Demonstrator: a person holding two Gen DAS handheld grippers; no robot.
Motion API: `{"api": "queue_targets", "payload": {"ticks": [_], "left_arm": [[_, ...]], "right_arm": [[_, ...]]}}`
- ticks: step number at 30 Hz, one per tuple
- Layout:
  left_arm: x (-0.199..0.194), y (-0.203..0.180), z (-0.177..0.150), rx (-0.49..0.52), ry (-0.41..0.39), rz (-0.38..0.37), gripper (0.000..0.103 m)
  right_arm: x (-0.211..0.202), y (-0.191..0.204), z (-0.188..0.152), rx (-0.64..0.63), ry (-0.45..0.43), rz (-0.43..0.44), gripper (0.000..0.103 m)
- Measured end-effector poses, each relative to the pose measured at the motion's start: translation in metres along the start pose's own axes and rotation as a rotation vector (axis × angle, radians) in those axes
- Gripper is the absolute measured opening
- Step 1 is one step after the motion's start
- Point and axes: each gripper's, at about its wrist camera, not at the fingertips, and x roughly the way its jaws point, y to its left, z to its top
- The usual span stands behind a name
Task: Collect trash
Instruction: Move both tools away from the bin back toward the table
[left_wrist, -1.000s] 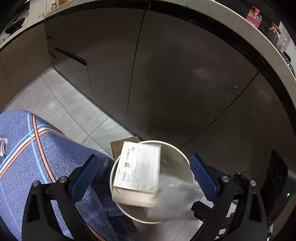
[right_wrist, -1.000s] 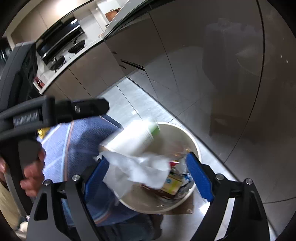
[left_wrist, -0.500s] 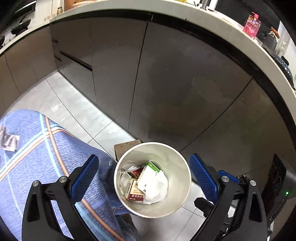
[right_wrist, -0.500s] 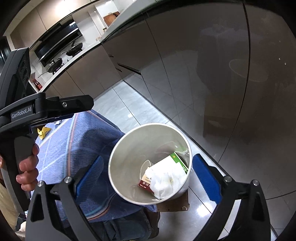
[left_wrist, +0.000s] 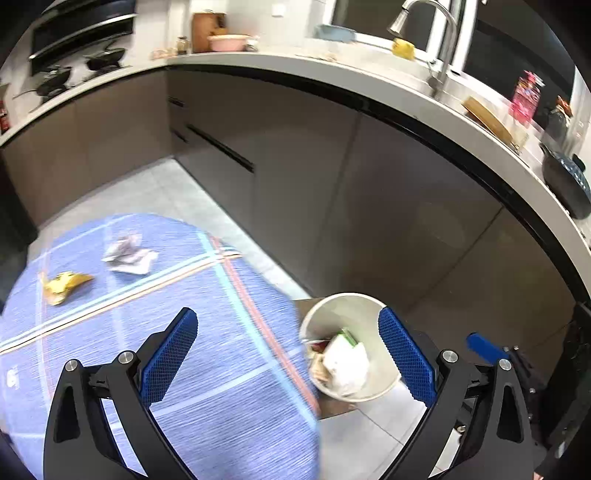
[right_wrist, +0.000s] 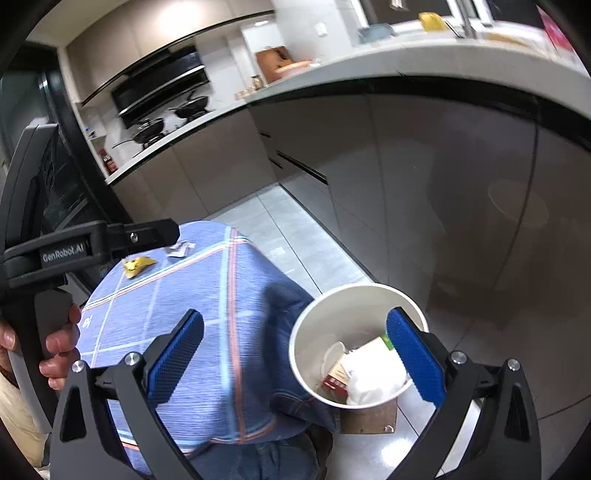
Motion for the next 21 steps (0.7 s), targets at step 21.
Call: {"api": "queue_targets", "payload": {"ticks": [21], "left_arm": [[-0.125,0.18,-0.068,-0.257,-0.096,0.224,0.095]], "right_arm": [[0.013,0.196,0.003,-0.331,0.037,0.142,0.1]]}}
